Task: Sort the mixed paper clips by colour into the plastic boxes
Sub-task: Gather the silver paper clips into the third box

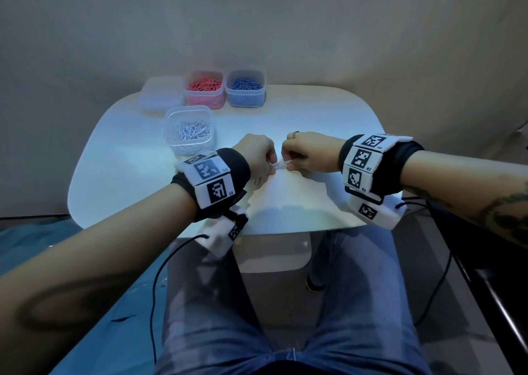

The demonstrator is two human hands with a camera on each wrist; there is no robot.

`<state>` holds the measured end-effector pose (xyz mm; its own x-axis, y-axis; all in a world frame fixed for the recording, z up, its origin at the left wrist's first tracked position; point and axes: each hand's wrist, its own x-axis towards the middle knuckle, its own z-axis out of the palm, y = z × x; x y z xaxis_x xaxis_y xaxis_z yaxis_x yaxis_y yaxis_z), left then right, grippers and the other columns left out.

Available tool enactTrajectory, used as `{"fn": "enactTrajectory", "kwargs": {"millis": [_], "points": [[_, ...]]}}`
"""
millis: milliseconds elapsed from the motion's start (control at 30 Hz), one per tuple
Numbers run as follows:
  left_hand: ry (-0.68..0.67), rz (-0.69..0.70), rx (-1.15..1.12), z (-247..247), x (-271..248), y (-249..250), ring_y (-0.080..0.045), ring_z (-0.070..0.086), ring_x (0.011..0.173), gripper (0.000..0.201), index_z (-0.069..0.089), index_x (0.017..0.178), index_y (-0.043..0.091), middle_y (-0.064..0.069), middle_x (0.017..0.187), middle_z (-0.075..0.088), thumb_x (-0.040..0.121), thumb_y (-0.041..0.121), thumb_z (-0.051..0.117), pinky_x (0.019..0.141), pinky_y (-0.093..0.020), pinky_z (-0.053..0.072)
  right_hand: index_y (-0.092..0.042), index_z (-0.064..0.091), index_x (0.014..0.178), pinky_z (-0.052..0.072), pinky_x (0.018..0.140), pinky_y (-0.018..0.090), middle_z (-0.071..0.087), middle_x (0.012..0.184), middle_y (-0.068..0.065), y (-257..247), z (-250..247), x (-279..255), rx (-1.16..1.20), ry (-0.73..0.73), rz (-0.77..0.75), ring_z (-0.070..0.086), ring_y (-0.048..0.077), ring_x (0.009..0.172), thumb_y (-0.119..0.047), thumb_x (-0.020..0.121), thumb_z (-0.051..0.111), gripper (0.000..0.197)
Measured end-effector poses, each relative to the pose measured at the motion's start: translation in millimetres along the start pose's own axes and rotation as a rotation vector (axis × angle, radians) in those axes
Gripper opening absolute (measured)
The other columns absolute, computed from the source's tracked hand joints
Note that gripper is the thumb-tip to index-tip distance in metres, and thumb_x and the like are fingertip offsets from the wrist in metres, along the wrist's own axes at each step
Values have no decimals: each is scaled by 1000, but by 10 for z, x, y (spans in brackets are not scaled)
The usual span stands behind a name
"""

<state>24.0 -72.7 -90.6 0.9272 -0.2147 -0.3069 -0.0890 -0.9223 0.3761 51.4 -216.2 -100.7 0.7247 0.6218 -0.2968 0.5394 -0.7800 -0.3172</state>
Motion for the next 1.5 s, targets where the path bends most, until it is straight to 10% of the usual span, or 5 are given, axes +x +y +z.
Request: {"fn": "enactTrajectory", "kwargs": {"millis": [400, 633, 933, 1267, 1500], "points": [[42, 43, 33, -48, 10, -73, -22, 52, 103, 17, 60, 104, 4, -10, 110, 61, 92, 15, 54, 77, -23, 35, -10, 52, 92, 29, 60, 21, 48, 82, -2, -19, -319, -104, 159, 93, 60, 40, 16, 80, -20, 93, 52, 10], [130, 39, -324, -334, -311, -378, -7, 40, 59, 18, 49, 74, 17, 9, 64, 43, 89, 15, 60, 49, -12, 30, -22, 44, 68, 36, 44, 4, 43, 68, -9, -508, -645, 316, 421, 251, 10, 37, 1, 57, -20, 90, 58, 26], [355, -191, -383, -846, -542, -1093, -18, 49, 72, 22, 52, 69, 22, 3, 69, 52, 81, 16, 69, 67, -25, 41, -16, 49, 61, 38, 36, 4, 54, 60, -3, -1172, -499, 985, 273, 127, -35, 55, 4, 54, -12, 86, 62, 29], [182, -262, 140, -769, -115, -844, -25, 56, 94, 26, 67, 106, 3, -12, 111, 65, 80, 7, 69, 76, -26, 38, 5, 63, 99, 44, 41, 9, 57, 65, 3, -332, -684, 322, 629, 342, 175, 56, -6, 40, -4, 88, 57, 15], [409, -40, 93, -646, -244, -549, -23, 52, 85, 18, 63, 95, 11, -9, 100, 60, 78, 8, 69, 72, -29, 38, -4, 60, 105, 46, 53, 19, 65, 90, 7, -23, -249, -167, 145, -20, 306, 61, 18, 70, -23, 83, 67, 30]]}}
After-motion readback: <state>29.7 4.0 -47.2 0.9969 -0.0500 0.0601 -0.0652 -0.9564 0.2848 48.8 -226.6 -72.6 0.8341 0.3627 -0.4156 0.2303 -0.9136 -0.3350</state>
